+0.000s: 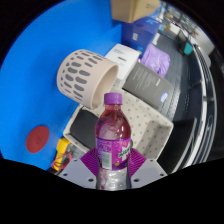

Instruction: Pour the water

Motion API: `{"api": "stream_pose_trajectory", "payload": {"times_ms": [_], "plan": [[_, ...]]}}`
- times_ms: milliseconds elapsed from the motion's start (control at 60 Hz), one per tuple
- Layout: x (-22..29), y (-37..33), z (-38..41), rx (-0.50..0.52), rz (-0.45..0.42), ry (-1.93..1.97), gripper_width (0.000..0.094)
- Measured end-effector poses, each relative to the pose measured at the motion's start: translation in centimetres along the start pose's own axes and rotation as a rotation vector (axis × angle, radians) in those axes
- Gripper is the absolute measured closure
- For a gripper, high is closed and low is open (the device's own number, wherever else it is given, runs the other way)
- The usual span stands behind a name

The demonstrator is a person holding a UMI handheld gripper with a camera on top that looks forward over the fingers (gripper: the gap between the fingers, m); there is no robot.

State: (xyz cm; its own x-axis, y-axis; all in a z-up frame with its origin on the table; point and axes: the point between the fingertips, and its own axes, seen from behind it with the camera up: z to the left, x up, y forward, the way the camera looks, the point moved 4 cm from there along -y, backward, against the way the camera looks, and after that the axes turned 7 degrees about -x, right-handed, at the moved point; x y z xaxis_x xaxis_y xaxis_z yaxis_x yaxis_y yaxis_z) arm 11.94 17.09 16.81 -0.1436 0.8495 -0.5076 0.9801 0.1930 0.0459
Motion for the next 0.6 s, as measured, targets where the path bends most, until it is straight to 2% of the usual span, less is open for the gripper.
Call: {"api": "stream_pose_trajectory", "payload": {"times_ms": [100, 333, 600], "plan": [[0.7, 0.3, -0.8, -0.04, -0.016, -0.095, 0.0592], [0.7, 0.1, -0.4, -0.04, -0.014, 0.022, 0.0592], [-2.5, -2.1, -1.0, 0.026, 0.072, 0.825, 0.0589]]}}
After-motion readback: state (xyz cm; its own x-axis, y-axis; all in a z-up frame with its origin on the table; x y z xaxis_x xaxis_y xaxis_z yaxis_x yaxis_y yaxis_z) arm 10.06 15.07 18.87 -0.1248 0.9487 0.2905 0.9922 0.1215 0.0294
